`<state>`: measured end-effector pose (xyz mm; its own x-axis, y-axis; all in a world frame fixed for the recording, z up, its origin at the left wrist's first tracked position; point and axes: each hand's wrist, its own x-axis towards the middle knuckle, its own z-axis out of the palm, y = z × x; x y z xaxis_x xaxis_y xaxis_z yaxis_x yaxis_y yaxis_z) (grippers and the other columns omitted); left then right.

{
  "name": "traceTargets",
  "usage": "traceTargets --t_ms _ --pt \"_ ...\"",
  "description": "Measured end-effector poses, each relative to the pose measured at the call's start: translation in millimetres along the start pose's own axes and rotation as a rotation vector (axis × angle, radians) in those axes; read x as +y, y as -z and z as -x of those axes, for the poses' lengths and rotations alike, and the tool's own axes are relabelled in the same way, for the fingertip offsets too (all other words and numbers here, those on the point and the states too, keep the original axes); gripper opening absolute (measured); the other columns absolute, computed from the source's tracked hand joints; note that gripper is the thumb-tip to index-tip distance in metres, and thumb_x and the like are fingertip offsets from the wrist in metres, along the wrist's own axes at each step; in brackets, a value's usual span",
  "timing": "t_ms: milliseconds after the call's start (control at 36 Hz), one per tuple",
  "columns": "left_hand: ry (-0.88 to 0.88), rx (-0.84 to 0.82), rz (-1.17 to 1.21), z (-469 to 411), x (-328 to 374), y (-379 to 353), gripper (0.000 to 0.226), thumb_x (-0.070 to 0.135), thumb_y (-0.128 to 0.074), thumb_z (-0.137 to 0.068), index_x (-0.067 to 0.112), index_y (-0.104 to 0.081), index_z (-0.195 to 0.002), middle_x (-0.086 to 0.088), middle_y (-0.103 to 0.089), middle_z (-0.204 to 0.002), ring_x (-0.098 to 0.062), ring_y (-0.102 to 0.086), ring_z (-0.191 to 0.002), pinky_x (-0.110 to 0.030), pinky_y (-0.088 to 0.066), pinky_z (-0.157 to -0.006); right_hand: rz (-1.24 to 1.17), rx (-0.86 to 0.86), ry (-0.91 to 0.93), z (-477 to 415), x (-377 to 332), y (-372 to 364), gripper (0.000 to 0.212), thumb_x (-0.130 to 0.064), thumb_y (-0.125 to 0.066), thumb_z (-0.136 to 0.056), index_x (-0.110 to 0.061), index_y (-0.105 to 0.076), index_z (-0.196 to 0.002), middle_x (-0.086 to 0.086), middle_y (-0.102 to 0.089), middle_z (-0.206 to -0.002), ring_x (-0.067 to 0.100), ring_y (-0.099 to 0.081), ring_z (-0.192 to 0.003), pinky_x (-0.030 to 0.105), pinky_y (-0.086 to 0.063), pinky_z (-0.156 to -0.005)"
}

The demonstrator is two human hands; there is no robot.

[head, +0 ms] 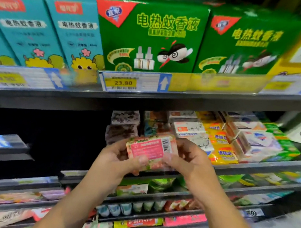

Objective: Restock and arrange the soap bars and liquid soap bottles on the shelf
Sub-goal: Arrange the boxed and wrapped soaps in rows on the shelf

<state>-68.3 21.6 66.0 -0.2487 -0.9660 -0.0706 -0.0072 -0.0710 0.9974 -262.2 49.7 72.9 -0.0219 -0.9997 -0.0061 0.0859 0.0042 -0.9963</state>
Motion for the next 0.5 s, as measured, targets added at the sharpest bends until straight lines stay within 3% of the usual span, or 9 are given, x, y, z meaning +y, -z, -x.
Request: traceTargets --t_ms 56,111,250,333,389,500 --pt "0.011 -0.046 0.003 1.3 -1.9 -6.0 0.049 -0.001 -0.085 -0.069 0.012 -0.064 -0.110 0.005 -0.077 -0.089 -0.007 -0.072 -0.080 -0.016 -0.054 -0.065 -0.117 0.012 0.052 -2.4 2.7 2.3 0.043 -0.027 -0.082 -0.066 -0.016 -0.068 -0.104 0.003 -0.075 -0.097 0.017 -0.071 -0.089 0.027 -0.056 -0.075" --pt "-0.004 -0.050 0.000 2.8 -1.8 -11.1 0.045 -0.005 -0.076 -0.072 0.016 -0.063 -0.108 0.011 -0.077 -0.088 -0.002 -0.072 -0.080 -0.012 -0.052 -0.066 -0.147 0.019 0.104 -4.4 4.6 3.4 0.048 -0.027 -0.080 -0.064 -0.014 -0.065 -0.108 0.002 -0.074 -0.097 0.017 -0.070 -0.090 0.027 -0.056 -0.075" --pt "-0.059 0.009 -0.004 4.0 -3.5 -13.4 0.046 0.014 -0.076 -0.071 0.016 -0.063 -0.115 0.008 -0.076 -0.097 -0.006 -0.071 -0.088 -0.016 -0.054 -0.070 -0.056 0.012 0.137 -7.8 11.0 10.9 0.048 -0.018 -0.083 -0.068 -0.026 -0.064 -0.111 -0.005 -0.074 -0.099 0.011 -0.069 -0.092 0.025 -0.056 -0.077" --pt "-0.092 0.051 0.014 1.5 -0.9 -8.3 0.055 0.016 -0.089 -0.068 0.017 -0.062 -0.116 0.001 -0.075 -0.101 -0.014 -0.072 -0.094 -0.021 -0.057 -0.073 0.017 0.003 0.158 -8.6 12.1 13.7 0.051 -0.030 -0.084 -0.062 -0.038 -0.065 -0.109 0.001 -0.070 -0.106 0.023 -0.068 -0.099 0.039 -0.058 -0.084" --pt "-0.132 0.067 0.014 -2.4 3.5 -2.9 0.053 0.019 -0.084 -0.065 0.021 -0.063 -0.113 -0.002 -0.075 -0.100 -0.016 -0.071 -0.094 -0.022 -0.057 -0.070 0.057 -0.039 0.136 -8.7 14.4 13.2 0.060 -0.032 -0.086 -0.060 -0.037 -0.061 -0.114 0.001 -0.068 -0.110 0.026 -0.068 -0.102 0.043 -0.058 -0.085" --pt "-0.188 0.107 0.054 -7.2 14.5 4.3 0.051 0.032 -0.085 -0.055 0.036 -0.070 -0.104 -0.006 -0.074 -0.100 -0.020 -0.072 -0.093 -0.029 -0.059 -0.069 0.104 -0.151 0.049 -7.1 21.7 -3.7 0.071 -0.025 -0.086 -0.065 -0.032 -0.050 -0.125 -0.008 -0.066 -0.113 0.019 -0.068 -0.105 0.032 -0.057 -0.083"
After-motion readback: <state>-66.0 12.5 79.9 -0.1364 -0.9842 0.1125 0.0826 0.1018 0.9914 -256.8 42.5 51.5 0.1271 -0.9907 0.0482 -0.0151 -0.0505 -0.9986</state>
